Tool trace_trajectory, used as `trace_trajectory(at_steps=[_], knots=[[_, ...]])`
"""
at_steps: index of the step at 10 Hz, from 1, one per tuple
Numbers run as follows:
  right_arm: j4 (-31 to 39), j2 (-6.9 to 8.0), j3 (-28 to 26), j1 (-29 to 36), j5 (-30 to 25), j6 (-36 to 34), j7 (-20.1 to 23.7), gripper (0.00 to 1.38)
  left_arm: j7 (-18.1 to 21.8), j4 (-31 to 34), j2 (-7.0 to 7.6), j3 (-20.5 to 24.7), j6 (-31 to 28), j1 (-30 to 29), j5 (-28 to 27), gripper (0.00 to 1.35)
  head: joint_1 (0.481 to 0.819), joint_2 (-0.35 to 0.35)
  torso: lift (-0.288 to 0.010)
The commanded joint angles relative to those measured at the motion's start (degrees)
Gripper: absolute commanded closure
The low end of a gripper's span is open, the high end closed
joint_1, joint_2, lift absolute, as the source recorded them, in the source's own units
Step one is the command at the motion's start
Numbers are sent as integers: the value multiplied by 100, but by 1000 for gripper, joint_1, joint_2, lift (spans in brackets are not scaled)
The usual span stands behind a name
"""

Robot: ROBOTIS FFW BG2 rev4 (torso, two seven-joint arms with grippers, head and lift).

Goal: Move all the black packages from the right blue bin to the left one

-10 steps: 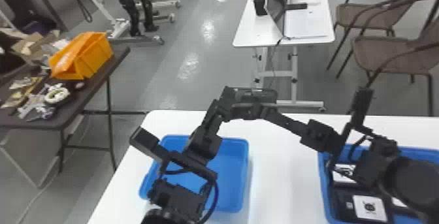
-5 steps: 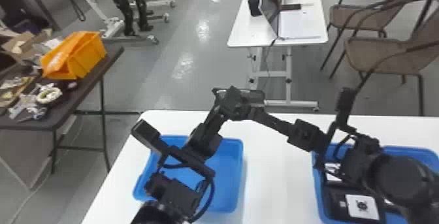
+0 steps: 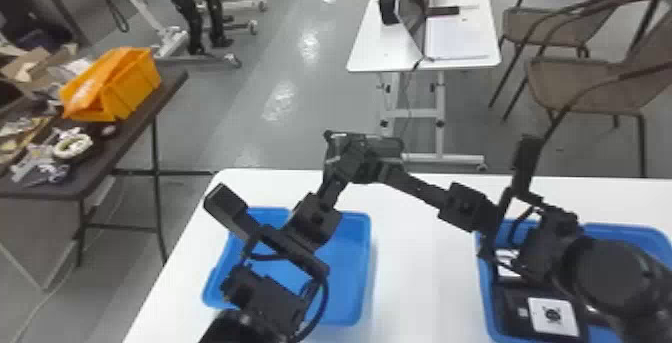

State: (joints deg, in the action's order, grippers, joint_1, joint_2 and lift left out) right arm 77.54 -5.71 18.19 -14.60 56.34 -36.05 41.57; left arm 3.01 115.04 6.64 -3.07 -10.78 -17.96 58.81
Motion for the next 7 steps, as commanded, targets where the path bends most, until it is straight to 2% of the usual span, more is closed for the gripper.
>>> trace_trajectory(at_steps=[1,2,3,4,5,7], knots=[[-11,-1,0,2,17,1,0,1279,-37,1,-14,-80,269,-59,-10,1230,695,254,-40],[-29,-1,0,2,26,1,0,1266,-37,1,4,-89,296,-50,-45,1231,695,256,-40],[-38,-1,0,2,-1,10,0,831,-37,1,22,-106,375,-50,-45,1230,695,258,-40],[-29,-1,-44,28,-36,71,0,205,-37,1,22,-62,428,-59,-107,1230,695,260,-40],[138,-1,-255,125,-440,98,0,4,-37,1,22,69,428,-76,-423,1230,695,261,-40],[841,-1,-896,573,-1670,300,-175,243,-90,1,4,544,243,-199,-1645,1230,695,260,-40]])
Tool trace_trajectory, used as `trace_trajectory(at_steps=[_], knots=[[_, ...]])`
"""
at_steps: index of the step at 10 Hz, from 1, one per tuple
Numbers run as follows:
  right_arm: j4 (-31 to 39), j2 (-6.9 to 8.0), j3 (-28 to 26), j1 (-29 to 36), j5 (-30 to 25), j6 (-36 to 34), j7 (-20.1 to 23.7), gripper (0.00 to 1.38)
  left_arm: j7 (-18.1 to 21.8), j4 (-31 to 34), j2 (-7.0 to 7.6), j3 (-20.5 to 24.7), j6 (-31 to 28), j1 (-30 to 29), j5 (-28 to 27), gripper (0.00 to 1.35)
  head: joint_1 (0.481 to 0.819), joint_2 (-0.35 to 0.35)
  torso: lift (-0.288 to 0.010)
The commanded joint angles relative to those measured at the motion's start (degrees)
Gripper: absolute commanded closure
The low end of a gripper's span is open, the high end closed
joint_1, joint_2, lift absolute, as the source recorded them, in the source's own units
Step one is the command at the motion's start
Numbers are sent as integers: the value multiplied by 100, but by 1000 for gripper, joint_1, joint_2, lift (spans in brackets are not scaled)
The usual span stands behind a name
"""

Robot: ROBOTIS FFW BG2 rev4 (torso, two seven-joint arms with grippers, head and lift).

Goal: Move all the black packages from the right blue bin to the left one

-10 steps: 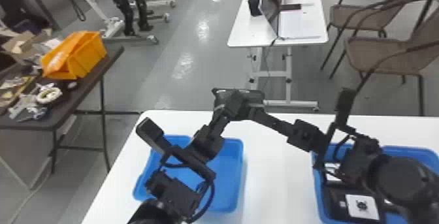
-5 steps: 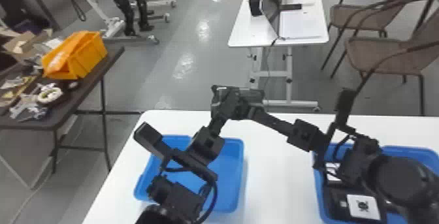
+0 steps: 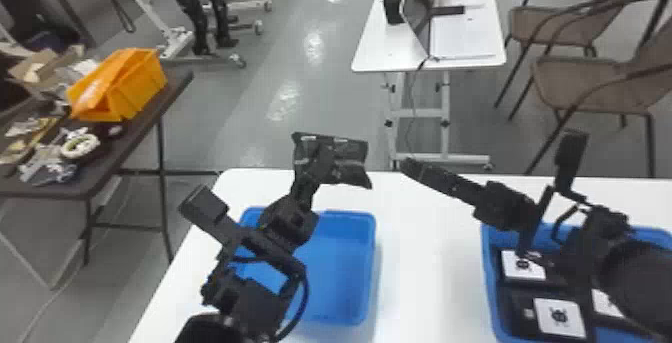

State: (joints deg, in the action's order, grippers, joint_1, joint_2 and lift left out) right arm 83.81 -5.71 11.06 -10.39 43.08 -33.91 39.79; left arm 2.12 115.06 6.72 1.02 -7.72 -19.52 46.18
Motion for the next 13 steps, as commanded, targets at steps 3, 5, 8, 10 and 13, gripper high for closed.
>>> trace_trajectory(at_steps=[3,5,8,10,13], knots=[[1507,263,-1071,1514,-2208,763,-754,332,-124,-10,-312,583,-423,-553,-2623,1230,695,235,-40],[1726,571,-1440,2041,-2753,1044,-894,332,-80,-1,-549,671,-502,-808,-4495,1230,695,212,-40],[2201,576,-1449,2384,-3500,1097,-1088,332,218,148,-444,337,-1364,-834,-6182,823,695,200,-40],[2430,576,-1501,2481,-3667,1009,-1237,334,421,148,-479,530,-854,-861,-5655,-2,695,175,-40],[2816,576,-1616,2700,-4141,938,-1466,335,359,394,-687,715,-151,-834,-4785,438,695,150,-40]])
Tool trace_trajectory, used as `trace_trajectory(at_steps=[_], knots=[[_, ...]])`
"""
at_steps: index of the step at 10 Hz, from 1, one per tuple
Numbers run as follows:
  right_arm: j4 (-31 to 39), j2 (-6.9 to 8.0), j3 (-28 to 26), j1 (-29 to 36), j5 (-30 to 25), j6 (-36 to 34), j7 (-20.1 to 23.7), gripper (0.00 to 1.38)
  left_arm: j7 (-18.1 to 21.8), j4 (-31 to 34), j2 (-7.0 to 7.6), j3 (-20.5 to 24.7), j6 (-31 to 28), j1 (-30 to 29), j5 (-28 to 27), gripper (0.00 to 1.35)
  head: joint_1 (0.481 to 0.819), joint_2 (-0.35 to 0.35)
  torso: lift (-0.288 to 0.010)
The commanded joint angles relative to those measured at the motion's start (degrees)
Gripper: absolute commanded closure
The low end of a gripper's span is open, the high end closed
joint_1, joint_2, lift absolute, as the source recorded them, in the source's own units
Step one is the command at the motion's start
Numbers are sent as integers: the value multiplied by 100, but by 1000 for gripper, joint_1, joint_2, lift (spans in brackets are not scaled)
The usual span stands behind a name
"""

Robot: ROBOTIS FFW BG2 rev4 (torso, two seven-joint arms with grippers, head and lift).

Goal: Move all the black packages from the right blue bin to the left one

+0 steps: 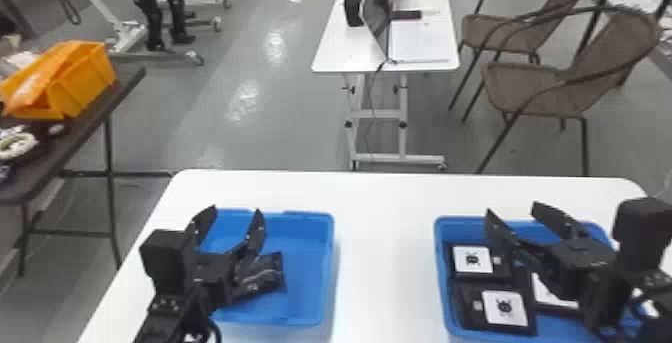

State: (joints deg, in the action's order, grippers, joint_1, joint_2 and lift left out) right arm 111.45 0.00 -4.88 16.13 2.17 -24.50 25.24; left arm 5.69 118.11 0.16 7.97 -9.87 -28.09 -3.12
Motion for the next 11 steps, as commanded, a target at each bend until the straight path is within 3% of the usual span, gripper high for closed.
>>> trace_trajectory(at_steps=[1,4,7,11], knots=[[53,5,-92,137,-103,-2,-90,335,2,282,-31,12,-120,119,408,481,695,135,-40],[-167,5,-338,286,-349,-11,-221,335,-103,528,19,-76,-428,225,1129,483,695,90,-40],[-958,5,-549,40,-358,-99,-213,335,-139,537,37,-94,-516,233,1208,476,695,36,-40],[-2373,-141,-575,-865,-59,165,77,335,-139,537,107,-94,-542,233,1226,481,695,25,-40]])
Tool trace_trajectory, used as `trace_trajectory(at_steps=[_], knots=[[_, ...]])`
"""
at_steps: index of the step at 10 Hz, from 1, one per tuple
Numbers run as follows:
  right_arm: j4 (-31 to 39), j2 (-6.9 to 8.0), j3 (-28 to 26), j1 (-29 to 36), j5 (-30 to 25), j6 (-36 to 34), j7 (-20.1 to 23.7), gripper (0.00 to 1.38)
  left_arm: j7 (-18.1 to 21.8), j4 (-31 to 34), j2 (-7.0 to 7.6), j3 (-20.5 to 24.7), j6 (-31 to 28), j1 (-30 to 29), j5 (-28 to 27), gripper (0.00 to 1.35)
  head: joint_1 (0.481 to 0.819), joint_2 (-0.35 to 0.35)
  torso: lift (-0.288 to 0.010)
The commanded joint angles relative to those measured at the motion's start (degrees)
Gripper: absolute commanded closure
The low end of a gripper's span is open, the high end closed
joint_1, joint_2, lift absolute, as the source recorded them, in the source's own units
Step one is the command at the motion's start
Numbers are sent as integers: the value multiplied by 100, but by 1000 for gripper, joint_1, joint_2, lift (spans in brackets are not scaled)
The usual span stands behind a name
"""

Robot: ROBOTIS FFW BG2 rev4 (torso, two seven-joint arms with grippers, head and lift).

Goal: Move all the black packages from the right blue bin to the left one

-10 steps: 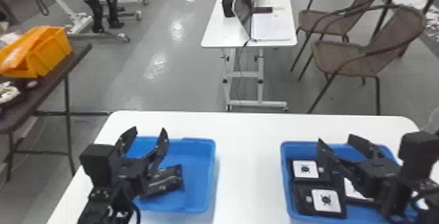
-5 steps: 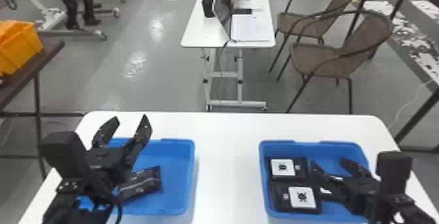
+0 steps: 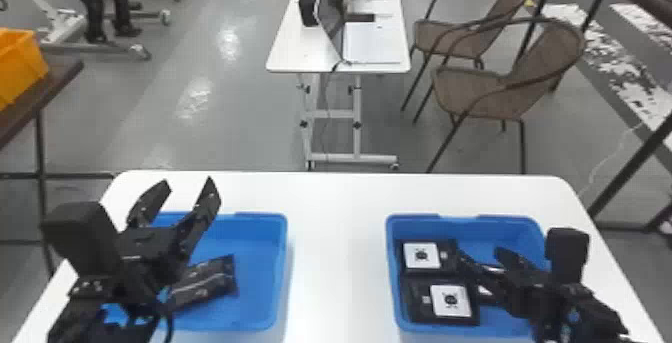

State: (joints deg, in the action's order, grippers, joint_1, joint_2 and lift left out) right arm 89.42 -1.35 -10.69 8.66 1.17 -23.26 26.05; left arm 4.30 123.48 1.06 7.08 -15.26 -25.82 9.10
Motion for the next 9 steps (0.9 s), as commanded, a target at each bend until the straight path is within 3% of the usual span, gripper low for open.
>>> trace_trajectory(at_steps=[1,6,8,9], knots=[[-522,3,58,-303,138,146,-4,335,0,-8,17,-5,-21,7,13,481,695,28,-40],[-1823,12,498,-971,709,427,-4,335,18,-8,43,12,-74,-2,83,481,695,80,-40],[-1594,56,551,-848,779,216,-232,354,18,-8,70,21,-56,-2,127,483,695,97,-40],[-1612,56,542,-804,973,93,-320,456,18,1,61,21,-56,-2,127,483,695,101,-40]])
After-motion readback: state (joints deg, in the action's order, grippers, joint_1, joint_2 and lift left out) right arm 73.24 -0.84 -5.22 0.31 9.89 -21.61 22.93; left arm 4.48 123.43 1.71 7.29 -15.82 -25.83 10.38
